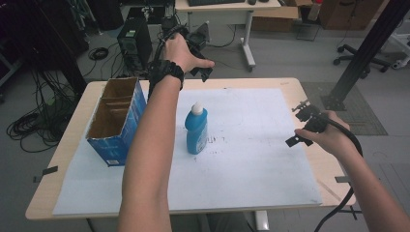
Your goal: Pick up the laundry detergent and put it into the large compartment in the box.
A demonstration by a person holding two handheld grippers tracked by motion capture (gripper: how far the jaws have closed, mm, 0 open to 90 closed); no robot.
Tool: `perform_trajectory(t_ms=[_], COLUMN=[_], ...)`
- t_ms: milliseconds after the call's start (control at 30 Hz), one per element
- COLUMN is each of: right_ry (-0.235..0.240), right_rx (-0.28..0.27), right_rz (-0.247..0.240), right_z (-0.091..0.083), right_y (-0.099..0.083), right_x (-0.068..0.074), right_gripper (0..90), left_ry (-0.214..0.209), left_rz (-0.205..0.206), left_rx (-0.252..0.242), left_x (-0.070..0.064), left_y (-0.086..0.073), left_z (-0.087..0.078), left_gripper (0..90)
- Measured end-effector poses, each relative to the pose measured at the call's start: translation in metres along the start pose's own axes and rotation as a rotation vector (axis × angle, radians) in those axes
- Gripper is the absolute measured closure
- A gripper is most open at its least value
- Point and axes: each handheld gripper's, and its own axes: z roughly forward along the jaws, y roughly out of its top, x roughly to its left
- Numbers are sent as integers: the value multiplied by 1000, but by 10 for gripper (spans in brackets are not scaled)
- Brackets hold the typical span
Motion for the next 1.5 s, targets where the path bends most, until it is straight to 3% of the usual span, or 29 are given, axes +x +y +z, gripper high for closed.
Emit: perform_trajectory(t_ms=[733,1500], right_ry=[-4,-4], right_rx=[-2,-1], right_rz=[14,24], right_z=[-5,-3], right_y=[-1,-7], right_x=[3,3], right_gripper=[181,182], left_ry=[20,14], left_rz=[-8,-49], left_rx=[-10,25], left_x=[-5,-25], left_y=[-6,-23], left_z=[-11,-23], left_gripper=[89,84])
